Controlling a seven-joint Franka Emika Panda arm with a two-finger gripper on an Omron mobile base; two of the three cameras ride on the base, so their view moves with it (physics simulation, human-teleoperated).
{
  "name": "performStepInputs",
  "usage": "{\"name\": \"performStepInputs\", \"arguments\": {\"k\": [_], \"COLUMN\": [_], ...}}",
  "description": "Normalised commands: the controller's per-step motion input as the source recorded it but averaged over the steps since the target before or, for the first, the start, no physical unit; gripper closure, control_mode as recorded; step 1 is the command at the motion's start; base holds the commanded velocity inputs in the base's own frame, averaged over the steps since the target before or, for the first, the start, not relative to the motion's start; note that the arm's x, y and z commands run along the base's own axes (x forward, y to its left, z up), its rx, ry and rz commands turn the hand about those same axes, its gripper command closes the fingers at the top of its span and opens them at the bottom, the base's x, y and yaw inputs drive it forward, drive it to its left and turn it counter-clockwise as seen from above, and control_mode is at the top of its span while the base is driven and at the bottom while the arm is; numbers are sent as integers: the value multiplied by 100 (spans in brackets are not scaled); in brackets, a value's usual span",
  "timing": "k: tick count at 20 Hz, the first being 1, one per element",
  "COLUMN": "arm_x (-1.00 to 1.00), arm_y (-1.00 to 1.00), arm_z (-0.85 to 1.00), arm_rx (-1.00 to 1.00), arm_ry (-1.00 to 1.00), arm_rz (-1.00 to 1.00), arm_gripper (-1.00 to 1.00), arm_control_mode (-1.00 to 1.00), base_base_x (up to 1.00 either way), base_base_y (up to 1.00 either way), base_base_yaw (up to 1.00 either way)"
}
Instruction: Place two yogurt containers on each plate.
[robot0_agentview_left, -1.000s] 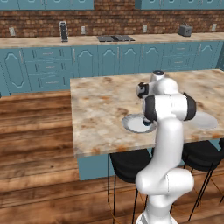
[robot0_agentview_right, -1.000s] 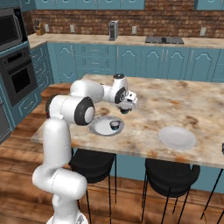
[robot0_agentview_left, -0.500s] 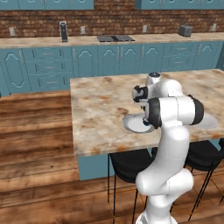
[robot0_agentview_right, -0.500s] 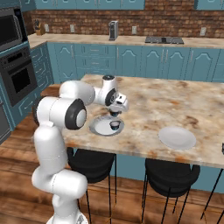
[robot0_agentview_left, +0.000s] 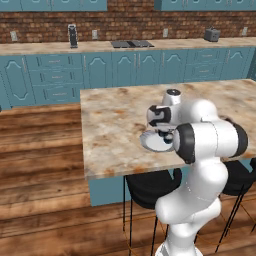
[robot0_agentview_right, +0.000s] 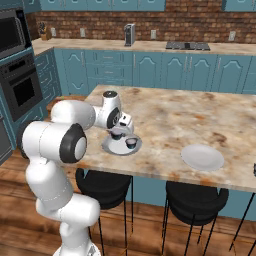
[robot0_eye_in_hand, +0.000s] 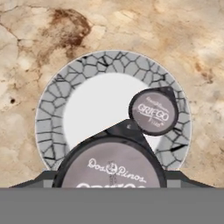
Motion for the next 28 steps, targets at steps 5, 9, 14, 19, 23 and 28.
{"name": "performStepInputs", "arguments": {"k": [5,9,14,19,23,28], "arm_x": [-8,10,38,20,18,13], "arm_y": [47,18,0,0,-2,-3], "arm_z": [-3,-20,-29,-26,-18,-3], "arm_rx": [0,-2,-1,0,0,-1], "arm_ry": [0,0,0,0,0,0], "arm_rz": [0,0,0,0,0,0], "arm_gripper": [100,100,100,100,100,-100], "arm_control_mode": [-100,-100,-100,-100,-100,-100], "base_base_x": [0,0,0,0,0,0], "base_base_y": [0,0,0,0,0,0], "base_base_yaw": [0,0,0,0,0,0]}}
